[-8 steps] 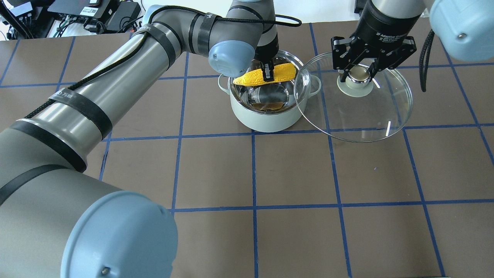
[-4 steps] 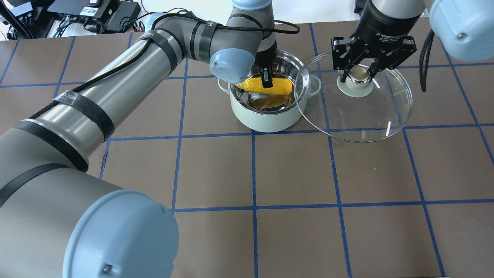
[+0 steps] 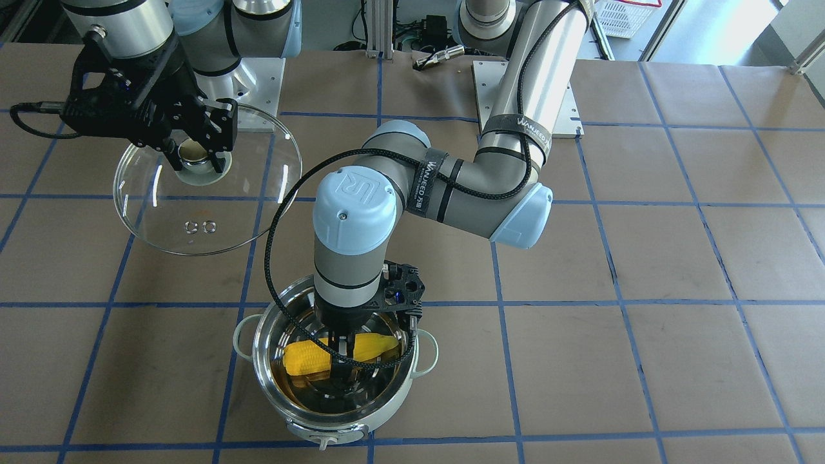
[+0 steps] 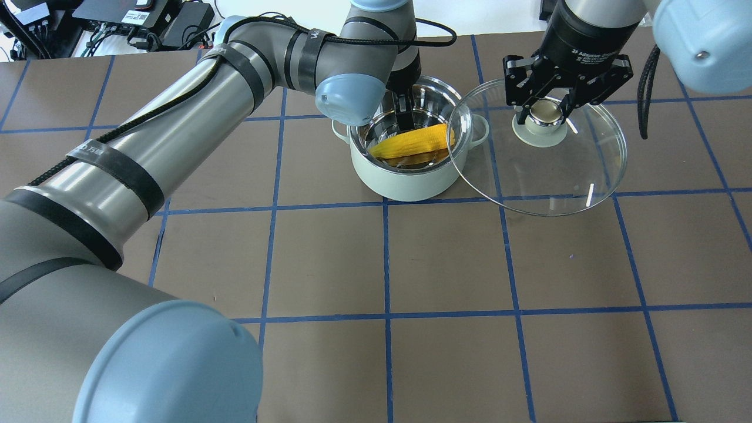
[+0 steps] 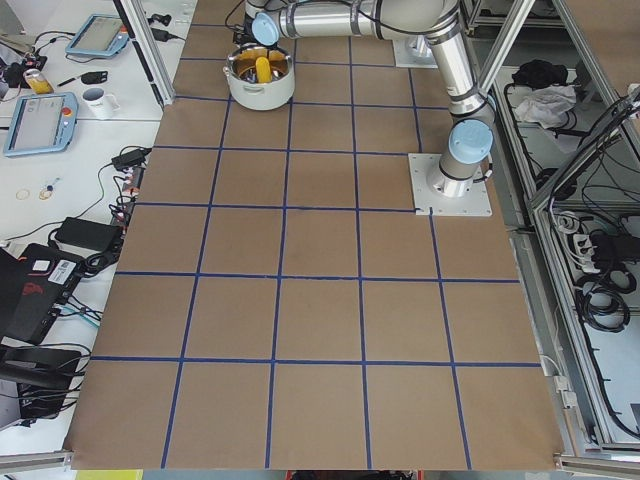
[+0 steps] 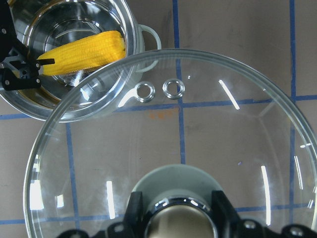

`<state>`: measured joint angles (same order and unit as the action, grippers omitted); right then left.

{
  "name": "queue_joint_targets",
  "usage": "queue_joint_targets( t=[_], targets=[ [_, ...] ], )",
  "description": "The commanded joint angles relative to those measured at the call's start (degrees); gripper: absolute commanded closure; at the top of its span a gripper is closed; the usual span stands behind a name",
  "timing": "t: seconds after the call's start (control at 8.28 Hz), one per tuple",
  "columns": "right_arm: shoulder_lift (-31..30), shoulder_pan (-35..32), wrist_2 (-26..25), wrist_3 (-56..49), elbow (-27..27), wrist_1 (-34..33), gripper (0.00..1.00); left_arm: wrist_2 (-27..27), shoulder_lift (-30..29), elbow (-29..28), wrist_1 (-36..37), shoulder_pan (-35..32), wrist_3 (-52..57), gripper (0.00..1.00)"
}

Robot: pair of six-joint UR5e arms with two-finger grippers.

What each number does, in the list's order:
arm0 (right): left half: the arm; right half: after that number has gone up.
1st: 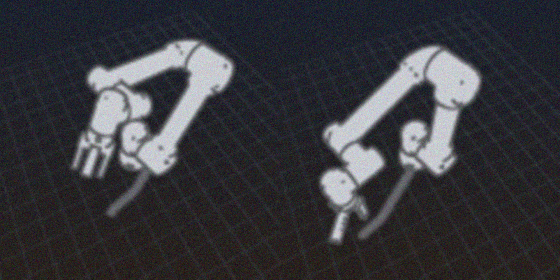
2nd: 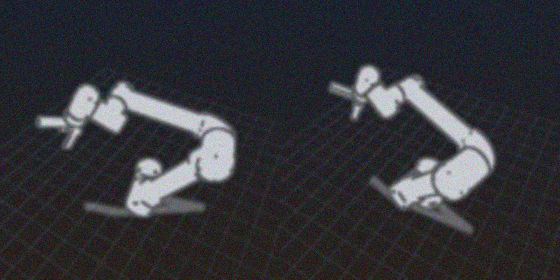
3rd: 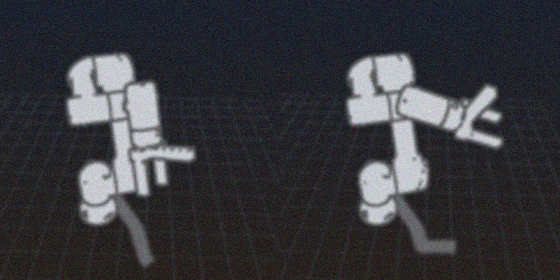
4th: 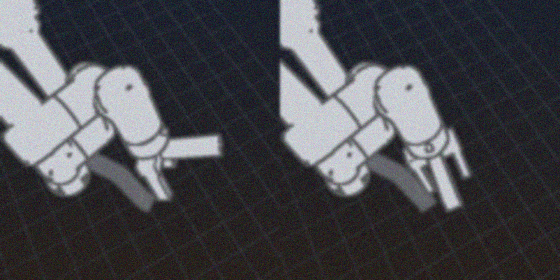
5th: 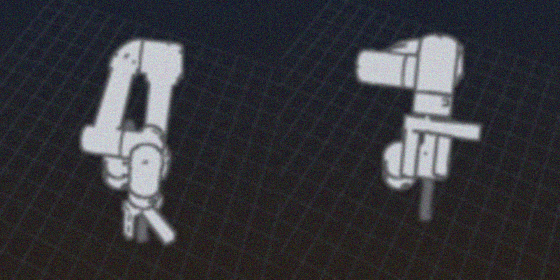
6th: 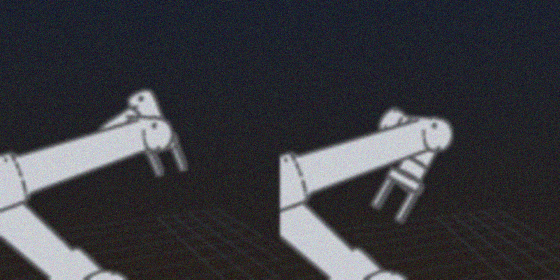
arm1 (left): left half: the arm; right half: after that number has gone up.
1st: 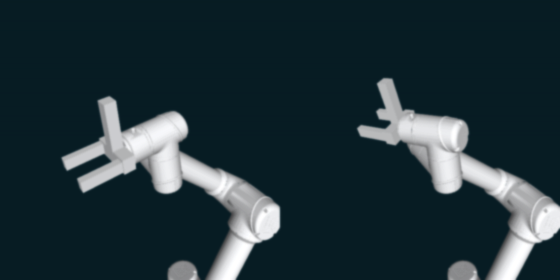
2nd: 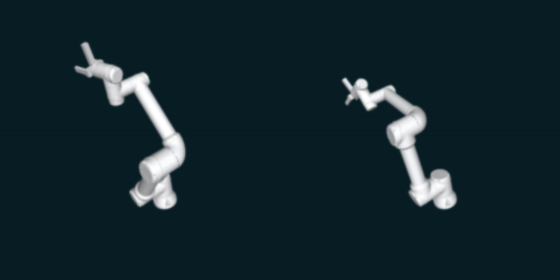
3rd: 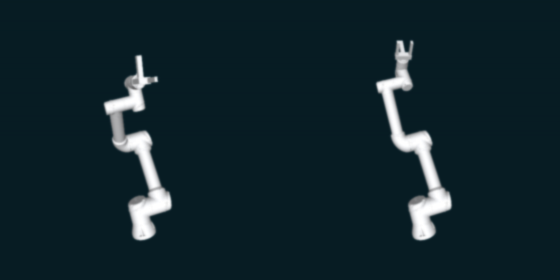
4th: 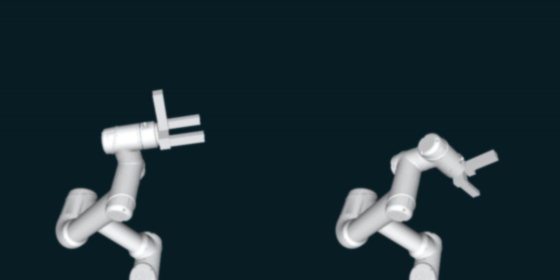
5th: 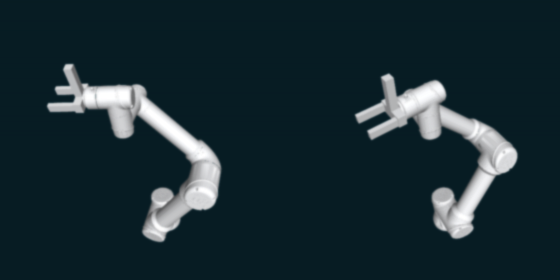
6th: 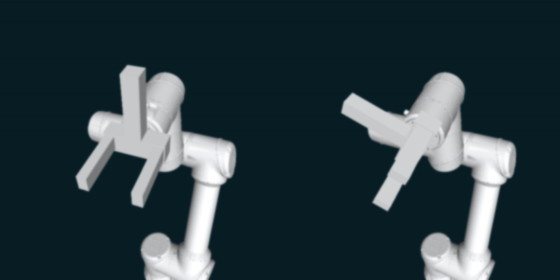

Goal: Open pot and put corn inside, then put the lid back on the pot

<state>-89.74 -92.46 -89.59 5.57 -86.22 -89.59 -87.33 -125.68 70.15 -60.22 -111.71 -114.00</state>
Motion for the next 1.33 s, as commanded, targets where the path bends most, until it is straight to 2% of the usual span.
queue_joint_targets(
  t=[0.0, 0.24, 0.48, 0.6, 0.85, 0.97, 1.09, 1.21],
  targets=[
    [0.00, 0.00, -0.32, -0.29, 0.00, -0.23, 0.65, 3.81, 6.47, 0.08, -5.13, 0.09, 0.71, 0.00],
    [0.53, 0.08, -0.15, -0.65, 0.17, -2.42, 0.65, 3.92, 8.69, 0.34, -8.06, 0.96, 3.95, 0.00],
    [2.01, 0.00, -0.67, 0.75, 2.10, -2.61, 0.65, 3.83, 11.23, 1.82, -16.03, 8.91, 6.58, 0.00],
    [4.63, -0.18, -0.76, 1.98, 5.16, -2.61, 0.65, 3.66, 13.60, 3.57, -17.72, 13.84, 9.64, 0.00],
    [14.88, -3.41, -0.32, 3.73, 13.23, -6.18, 0.64, 2.52, 19.92, 7.44, -21.75, 21.67, 12.30, 0.00],
    [18.68, -7.61, -1.19, 8.62, 14.93, -7.34, 0.64, -2.10, 21.69, 9.37, -25.00, 24.40, 18.66, 0.00],
    [20.98, -10.52, -1.46, 12.76, 14.94, -11.27, 0.64, -5.10, 22.49, 11.13, -25.03, 25.65, 27.08, 0.00],
    [22.22, -12.47, -1.47, 14.89, 15.46, -12.79, 0.64, -5.22, 24.15, 11.67, -25.03, 26.01, 31.60, 0.00]
  ],
)
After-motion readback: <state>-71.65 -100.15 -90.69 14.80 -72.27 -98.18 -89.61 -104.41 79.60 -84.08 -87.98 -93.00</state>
